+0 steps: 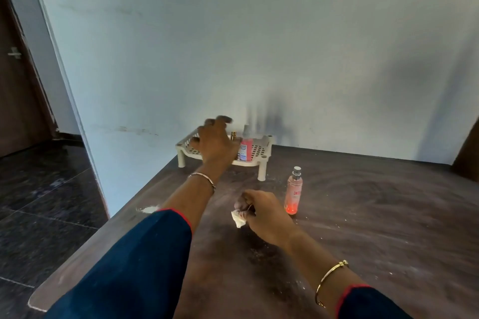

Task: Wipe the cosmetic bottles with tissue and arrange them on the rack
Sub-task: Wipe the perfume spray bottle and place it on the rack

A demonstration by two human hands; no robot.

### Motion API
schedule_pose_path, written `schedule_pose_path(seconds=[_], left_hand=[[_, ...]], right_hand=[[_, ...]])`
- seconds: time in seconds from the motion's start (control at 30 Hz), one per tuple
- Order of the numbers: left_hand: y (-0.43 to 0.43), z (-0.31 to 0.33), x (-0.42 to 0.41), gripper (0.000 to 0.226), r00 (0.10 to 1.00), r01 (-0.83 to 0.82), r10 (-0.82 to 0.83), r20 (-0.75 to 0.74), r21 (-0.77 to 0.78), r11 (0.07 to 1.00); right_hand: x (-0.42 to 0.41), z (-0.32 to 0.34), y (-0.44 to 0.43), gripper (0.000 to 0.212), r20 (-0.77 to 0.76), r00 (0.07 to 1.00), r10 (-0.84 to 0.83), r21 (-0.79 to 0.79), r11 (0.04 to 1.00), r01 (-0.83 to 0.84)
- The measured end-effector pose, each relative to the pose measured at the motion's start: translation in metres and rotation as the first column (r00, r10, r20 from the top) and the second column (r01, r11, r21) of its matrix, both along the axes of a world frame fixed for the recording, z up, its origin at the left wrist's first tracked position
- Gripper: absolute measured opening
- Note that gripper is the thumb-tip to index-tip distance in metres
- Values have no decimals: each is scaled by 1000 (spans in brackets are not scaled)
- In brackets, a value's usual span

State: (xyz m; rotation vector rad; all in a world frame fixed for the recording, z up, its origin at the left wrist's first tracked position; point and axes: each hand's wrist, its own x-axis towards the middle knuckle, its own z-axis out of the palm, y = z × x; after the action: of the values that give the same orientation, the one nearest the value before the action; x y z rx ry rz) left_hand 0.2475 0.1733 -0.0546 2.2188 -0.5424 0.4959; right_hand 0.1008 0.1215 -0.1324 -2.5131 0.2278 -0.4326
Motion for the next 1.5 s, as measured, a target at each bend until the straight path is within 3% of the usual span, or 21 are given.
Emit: schedule_pose_path(seconds=[0.1,0.17,0.2,0.3,0.4,0.47,0.63,0.7,0.83,0.93,1.07,1.13,1.2,1.27,1.33,1.5], left_hand=[[-20,-5,-57,21,953,264,-273,-129,-77,961],[-33,-11,-83,26,832,458,-498,-244,-203,865],[-39,-14,-91,32,800,496,-534,-271,-199,845],[-50,-21,-101,37,841,486,-475,-258,-22,873],[-50,-17,-109,27,934,342,-311,-177,195,919],[-47,-14,-114,27,937,326,-287,-196,206,923],[-43,-23,-113,27,892,367,-334,-304,58,928],[-39,-22,-120,25,849,403,-412,-332,-99,910],[-10,-15,-155,12,612,384,-688,-390,-613,690],[15,-23,-185,10,454,226,-779,-433,-790,570],[34,-43,-218,20,307,36,-846,-435,-883,467],[38,-47,-232,20,286,2,-850,-443,-886,463],[39,-46,-241,11,279,-14,-850,-446,-887,461],[40,-43,-247,10,288,-1,-842,-457,-879,477],[40,-41,-251,13,305,10,-826,-473,-866,500],[39,-41,-252,14,360,-49,-781,-510,-847,530]], right_hand=[[-26,3,-2,31,39,997,-61,-25,998,62],[-47,8,-6,27,32,997,-73,-31,997,74],[-57,9,-9,26,37,996,-87,-15,996,87],[-85,9,-22,26,39,985,-167,89,983,163],[-109,12,-37,27,78,973,-217,128,970,206],[-126,16,-45,28,85,964,-251,205,952,229],[-155,17,-55,30,119,929,-352,474,842,258],[-165,20,-52,30,139,905,-403,589,768,251],[-187,28,-46,28,234,832,-502,689,690,222],[-199,33,-36,24,346,784,-515,670,721,178],[-203,38,-15,20,426,779,-461,520,829,206],[-206,41,-2,20,491,802,-339,305,930,207],[-209,42,10,21,523,831,-189,-13,973,230],[-212,40,16,20,485,871,-74,-330,907,261],[-217,35,17,25,426,904,-38,-507,817,274],[-246,11,30,32,328,944,-39,-589,772,237]])
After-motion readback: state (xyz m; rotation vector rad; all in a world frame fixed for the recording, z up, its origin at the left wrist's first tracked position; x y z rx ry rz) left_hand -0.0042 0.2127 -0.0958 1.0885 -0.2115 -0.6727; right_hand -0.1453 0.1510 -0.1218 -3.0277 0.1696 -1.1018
